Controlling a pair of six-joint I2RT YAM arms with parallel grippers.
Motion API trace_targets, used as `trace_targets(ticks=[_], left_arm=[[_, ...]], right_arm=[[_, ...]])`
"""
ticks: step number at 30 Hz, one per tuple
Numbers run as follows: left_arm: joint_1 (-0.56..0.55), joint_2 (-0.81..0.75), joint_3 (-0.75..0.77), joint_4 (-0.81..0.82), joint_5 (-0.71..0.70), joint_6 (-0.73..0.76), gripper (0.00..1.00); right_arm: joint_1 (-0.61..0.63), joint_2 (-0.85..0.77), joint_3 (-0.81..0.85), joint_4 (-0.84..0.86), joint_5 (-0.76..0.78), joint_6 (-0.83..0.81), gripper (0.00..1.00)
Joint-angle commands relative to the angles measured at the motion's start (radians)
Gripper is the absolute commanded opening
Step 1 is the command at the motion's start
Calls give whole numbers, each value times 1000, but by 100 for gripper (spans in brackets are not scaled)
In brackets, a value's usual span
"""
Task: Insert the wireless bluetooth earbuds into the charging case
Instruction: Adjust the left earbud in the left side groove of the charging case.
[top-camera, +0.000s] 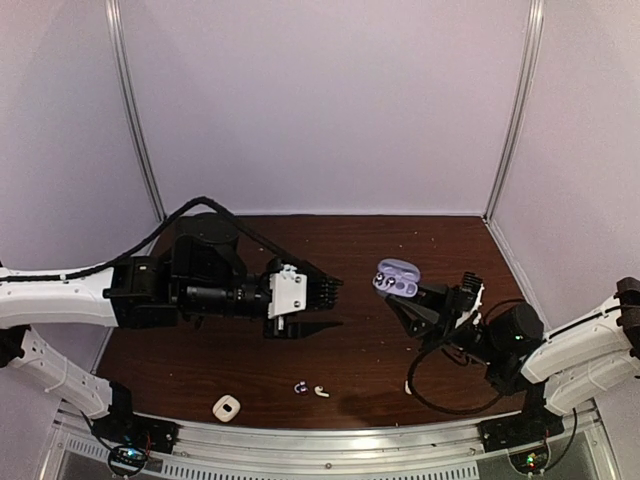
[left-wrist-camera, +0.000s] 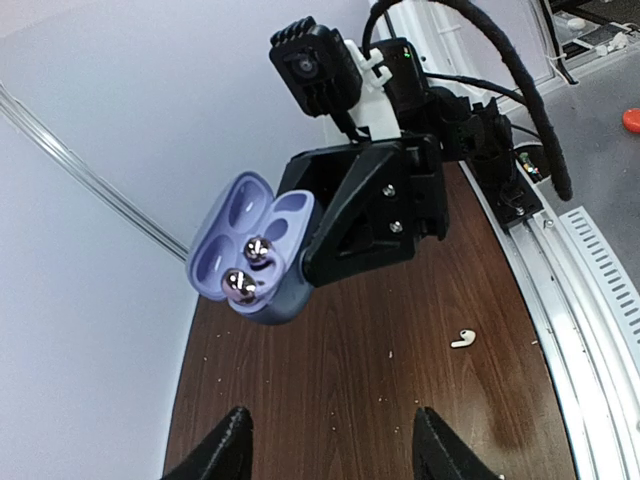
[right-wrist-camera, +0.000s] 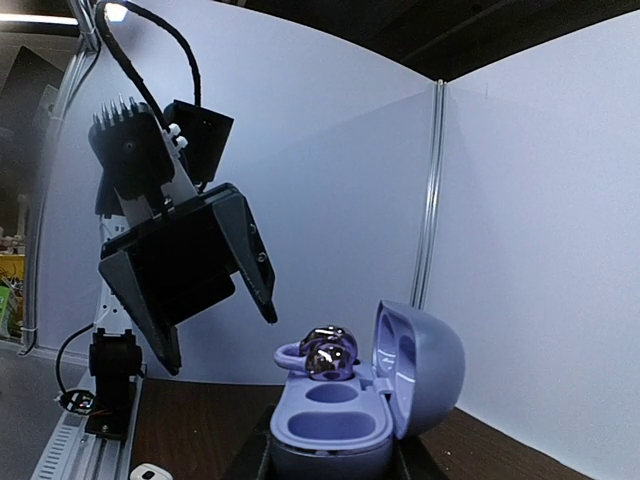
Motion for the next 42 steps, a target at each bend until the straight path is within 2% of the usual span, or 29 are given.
trace_targets(ticks=[1, 9, 19, 42], left_arm=[[-7, 29, 56, 81, -15, 77, 56], [-20, 72, 107, 79, 9, 130, 56], [-25, 99, 134, 61, 40, 173, 44], [-39, 155, 167, 12, 41, 209, 32]], right_arm=[[15, -11, -9, -16, -42, 35, 0], [26, -1, 0, -40, -61, 41, 0], [32, 13, 8, -42, -76, 40, 0], [46, 17, 14, -58, -94, 29, 0]])
